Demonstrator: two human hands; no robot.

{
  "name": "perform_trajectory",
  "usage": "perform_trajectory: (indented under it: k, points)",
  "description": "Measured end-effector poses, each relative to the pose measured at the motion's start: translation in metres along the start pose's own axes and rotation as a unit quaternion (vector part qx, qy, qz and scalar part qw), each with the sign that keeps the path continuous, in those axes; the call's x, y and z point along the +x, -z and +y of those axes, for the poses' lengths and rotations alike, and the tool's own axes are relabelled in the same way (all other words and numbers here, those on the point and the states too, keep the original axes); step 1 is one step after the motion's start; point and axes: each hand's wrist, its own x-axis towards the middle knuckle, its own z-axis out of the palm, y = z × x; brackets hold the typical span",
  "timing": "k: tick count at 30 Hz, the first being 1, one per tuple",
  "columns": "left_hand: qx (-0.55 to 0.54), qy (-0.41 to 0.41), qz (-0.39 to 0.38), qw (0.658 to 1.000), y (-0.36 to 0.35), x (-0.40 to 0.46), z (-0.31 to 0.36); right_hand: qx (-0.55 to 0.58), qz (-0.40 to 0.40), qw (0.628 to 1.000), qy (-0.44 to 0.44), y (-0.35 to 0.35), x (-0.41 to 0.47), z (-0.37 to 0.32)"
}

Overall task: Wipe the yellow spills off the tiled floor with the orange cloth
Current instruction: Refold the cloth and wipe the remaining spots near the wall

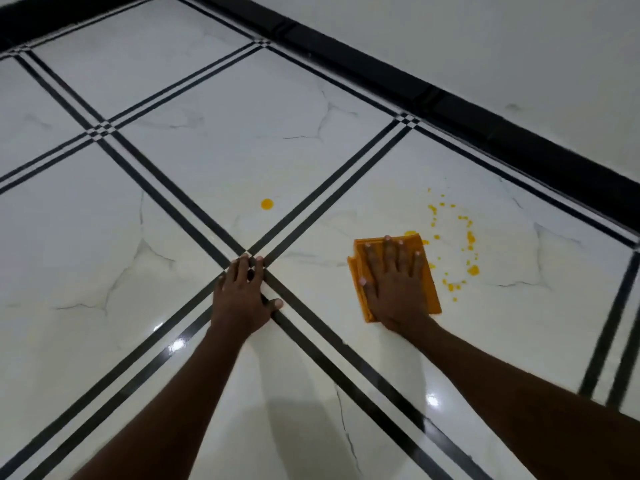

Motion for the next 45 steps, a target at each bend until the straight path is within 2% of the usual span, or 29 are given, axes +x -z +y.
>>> perform_trajectory:
  k: [4,6,8,9,11,12,14,17,20,25,27,31,34,39,42,45]
  points:
    - [0.006,0.000,-0.030,1.000,0.005,0.006,0.002,0.036,0.000,0.981,0.188,-0.011,-0.047,-0.055]
    - [0.020,0.011,-0.038,0.999,0.011,0.008,0.010,0.036,0.009,0.974,0.222,-0.010,-0.044,-0.050]
    - [0.031,0.011,-0.027,0.999,0.015,0.007,0.019,0.035,0.031,0.986,0.161,-0.011,-0.022,-0.023]
    - [0.031,-0.005,-0.020,0.999,0.015,0.006,0.027,0.036,0.035,0.994,0.097,-0.010,-0.011,-0.001]
    - [0.023,-0.065,-0.035,0.997,0.011,0.003,0.057,0.032,0.038,0.999,-0.015,-0.007,-0.002,0.054]
    - [0.022,-0.100,-0.054,0.993,0.008,0.001,0.075,0.028,0.038,0.998,-0.038,-0.007,-0.005,0.075]
    - [0.025,-0.126,-0.081,0.988,-0.001,-0.001,0.105,0.012,0.033,0.999,-0.035,-0.007,-0.010,0.088]
    - [0.037,-0.103,-0.083,0.991,-0.006,0.000,0.124,0.010,0.052,0.998,-0.038,-0.009,-0.010,0.064]
    - [0.064,-0.100,-0.113,0.987,0.003,0.005,0.121,0.018,0.049,0.997,0.049,-0.013,-0.005,0.030]
    - [0.087,-0.092,-0.214,0.969,0.058,0.035,0.135,0.027,0.000,0.994,0.102,0.003,0.019,0.019]
    - [0.087,-0.101,-0.211,0.968,0.070,0.047,0.137,0.038,-0.021,0.997,0.066,0.004,0.026,0.038]
    - [0.086,-0.142,-0.172,0.971,0.055,0.045,0.128,0.049,0.021,0.994,-0.093,0.004,0.043,0.102]
    - [0.059,-0.148,-0.129,0.979,0.032,0.050,0.130,0.035,0.049,0.989,-0.136,0.000,0.043,0.108]
    - [0.050,-0.146,-0.103,0.983,0.020,0.050,0.124,0.067,0.043,0.997,0.019,-0.006,0.053,0.015]
    - [0.047,-0.134,-0.118,0.983,0.031,0.054,0.127,0.071,0.030,0.997,0.023,0.006,0.107,-0.004]
    - [0.035,-0.131,-0.132,0.982,0.034,0.057,0.131,0.069,-0.005,0.998,0.008,0.014,0.145,0.014]
